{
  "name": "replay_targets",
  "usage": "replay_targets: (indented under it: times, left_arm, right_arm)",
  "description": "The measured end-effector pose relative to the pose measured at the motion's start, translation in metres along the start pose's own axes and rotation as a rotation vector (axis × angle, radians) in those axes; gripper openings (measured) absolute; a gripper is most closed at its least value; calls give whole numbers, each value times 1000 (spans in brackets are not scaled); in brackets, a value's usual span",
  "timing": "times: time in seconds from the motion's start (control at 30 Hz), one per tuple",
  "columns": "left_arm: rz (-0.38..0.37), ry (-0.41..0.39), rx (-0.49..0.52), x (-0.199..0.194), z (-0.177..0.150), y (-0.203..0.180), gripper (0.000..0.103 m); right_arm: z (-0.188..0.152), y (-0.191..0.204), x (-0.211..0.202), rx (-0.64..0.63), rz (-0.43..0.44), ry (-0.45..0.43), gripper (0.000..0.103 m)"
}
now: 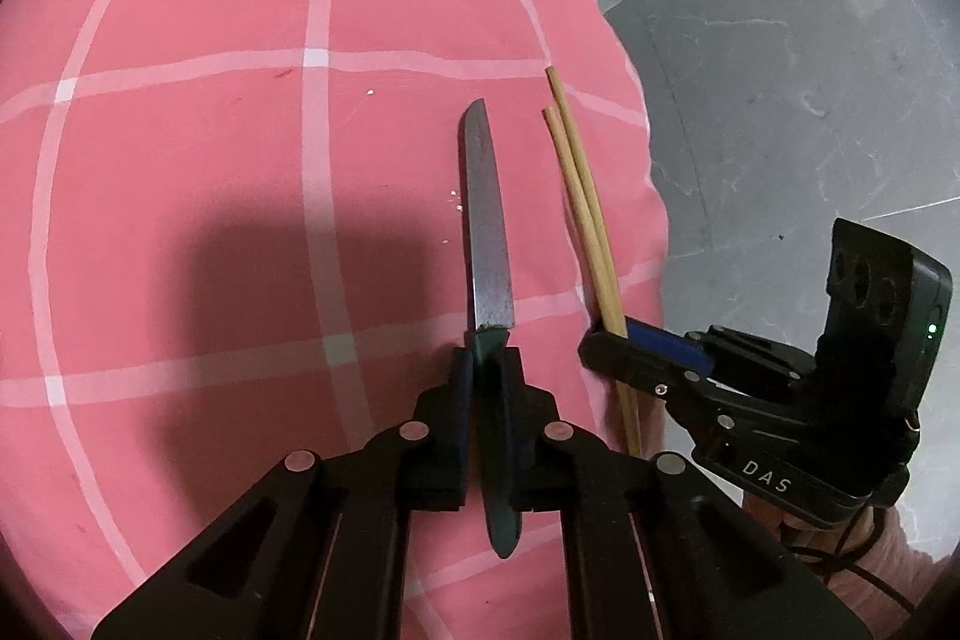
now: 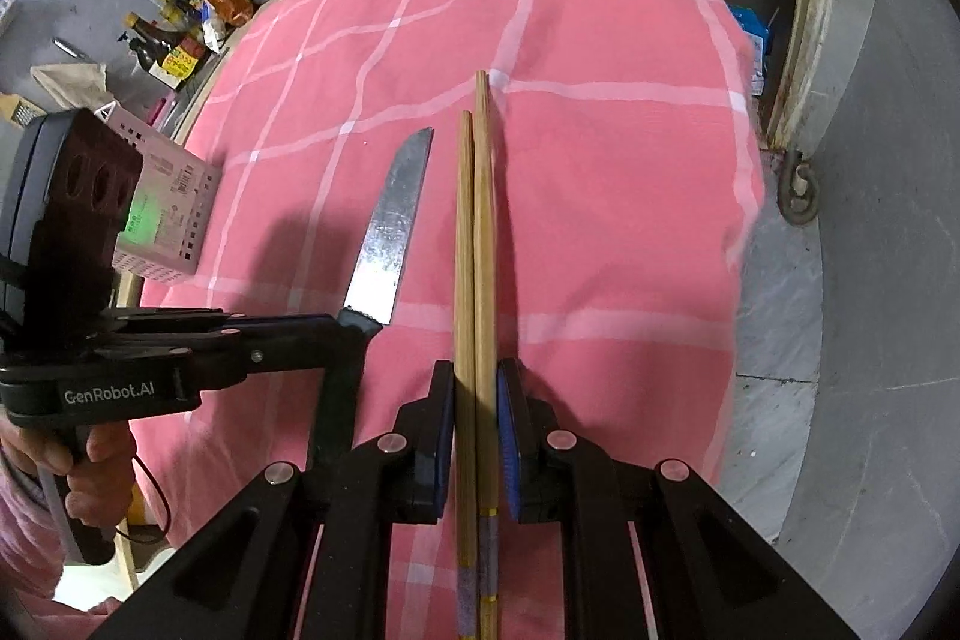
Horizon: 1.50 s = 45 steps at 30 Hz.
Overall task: Organize utensils
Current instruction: 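Lift the knife with the left tool while the right tool lifts the chopsticks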
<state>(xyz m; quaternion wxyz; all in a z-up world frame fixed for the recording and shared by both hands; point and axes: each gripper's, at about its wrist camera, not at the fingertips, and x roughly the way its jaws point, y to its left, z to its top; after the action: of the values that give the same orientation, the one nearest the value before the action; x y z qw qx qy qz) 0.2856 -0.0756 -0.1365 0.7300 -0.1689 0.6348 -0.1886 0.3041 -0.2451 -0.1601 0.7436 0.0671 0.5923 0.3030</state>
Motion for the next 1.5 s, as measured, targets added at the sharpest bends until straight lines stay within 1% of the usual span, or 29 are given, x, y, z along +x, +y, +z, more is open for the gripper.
replay_targets:
  times: [0.17,0.4,0.57,0.6,0.77,0.8,0.83,0.9,0.97,1.07,1.27,1.37,1.43,1.5]
  left_arm:
    - [37,6,54,1,10,-27,4]
    - [47,20,89,10,12,-41,4]
    - [141,68,138,22,19,-61,6]
    - [158,76,148,17,18,-58,7]
    - [252,93,189,22,20,-68,7]
    - [293,97,193,23,20,-66,7]
    - [301,99,185,24,20,-63,7]
    - [242,104,121,25,23,-53,7]
    - [209,107,83,26,26,-45,7]
    - [185,107,66,25,25,-39,7]
    - [109,102,33,17,21,-30,7]
    - [103,105,49,19,21,-34,7]
    - [103,125,61,26,21,-38,7]
    - [126,124,71,31,22,-44,7]
  right_arm:
    - [-5,-5,-3,27,15,-6,13]
    - [-15,-20,-9,91,67,-29,13]
    - [-17,-23,-10,105,89,-40,13]
    - [-18,-23,-10,108,92,-41,13]
    - [-19,-26,-11,112,108,-44,13]
    - [-19,-27,-11,112,110,-44,13]
    - [-19,-27,-11,112,112,-45,13]
    - [-19,-27,-11,110,116,-46,13]
    - [-19,-28,-11,109,118,-46,13]
    - [-18,-28,-11,101,119,-41,13]
    - [-18,-28,-11,97,126,-39,13]
    - [-18,-28,-11,96,126,-39,13]
    - [-18,-28,-11,96,126,-37,13]
    - [-18,-27,-11,96,124,-37,13]
